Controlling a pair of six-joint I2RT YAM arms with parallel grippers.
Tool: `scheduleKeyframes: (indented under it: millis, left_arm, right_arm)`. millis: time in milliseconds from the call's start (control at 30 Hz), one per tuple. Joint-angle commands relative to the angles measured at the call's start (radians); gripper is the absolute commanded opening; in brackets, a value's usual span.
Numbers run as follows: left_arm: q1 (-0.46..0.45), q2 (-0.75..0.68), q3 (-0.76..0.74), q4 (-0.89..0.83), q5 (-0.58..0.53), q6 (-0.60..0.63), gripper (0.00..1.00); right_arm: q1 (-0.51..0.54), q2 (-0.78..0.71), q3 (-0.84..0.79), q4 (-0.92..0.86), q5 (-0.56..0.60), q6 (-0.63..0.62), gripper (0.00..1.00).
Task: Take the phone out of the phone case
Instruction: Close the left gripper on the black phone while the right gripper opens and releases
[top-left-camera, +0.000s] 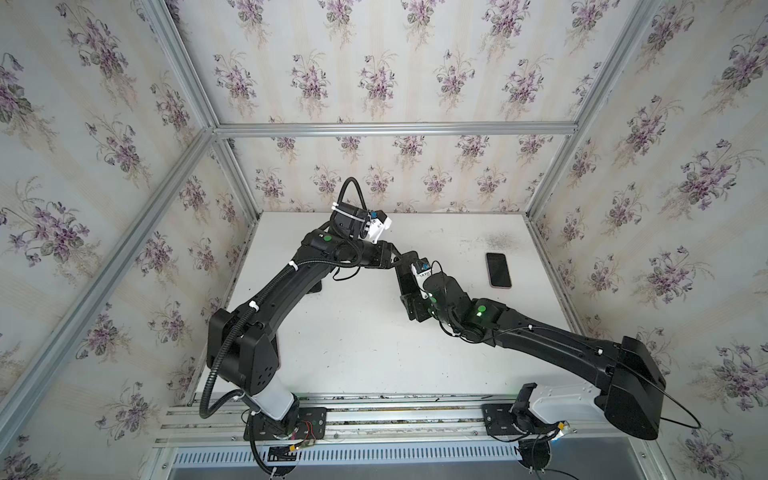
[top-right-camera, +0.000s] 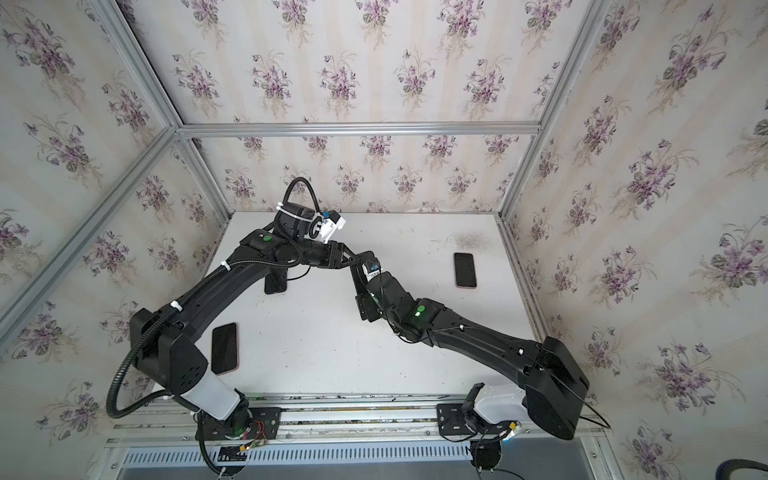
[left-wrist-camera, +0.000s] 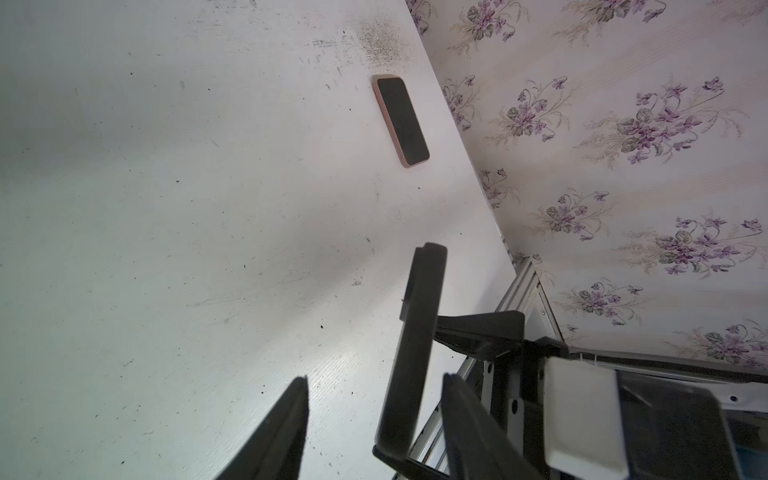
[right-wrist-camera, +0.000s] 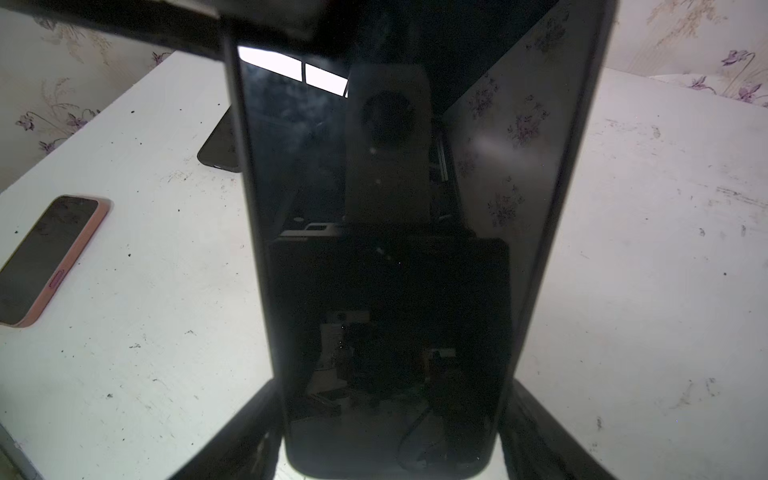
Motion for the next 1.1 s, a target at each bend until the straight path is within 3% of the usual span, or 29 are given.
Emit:
scheduleKeyframes:
  millis: [0,167,633,867,933,1067]
  left_arm:
    - [0.002,0.01,0.013,-0.026,0.04,0.038,0.37]
    - [0.008,0.019,0.015,-0.039,0.055,0.054,0.25]
    - [0.02,0.034,0.03,-0.074,0.11,0.1,0.04]
    - [0.026,0.025,0.033,-0.089,0.121,0.107,0.01]
    - [0.03,0.02,0.034,-0.089,0.124,0.102,0.0]
    - [0.042,0.002,0.055,-0.089,0.108,0.076,0.0]
  right_arm:
    - [0.003,-0.003,0.008,0.069,0.026,-0.012,0.42]
    - [0.007,-0.003,0.004,0.077,0.024,-0.019,0.41]
    - [0.017,0.009,0.004,0.099,0.022,-0.051,0.39]
    - [0.021,-0.002,-0.014,0.115,0.025,-0.064,0.39]
    - [0.021,-0.005,-0.014,0.116,0.023,-0.065,0.44]
    - [0.021,-0.015,-0.012,0.116,0.026,-0.045,0.72]
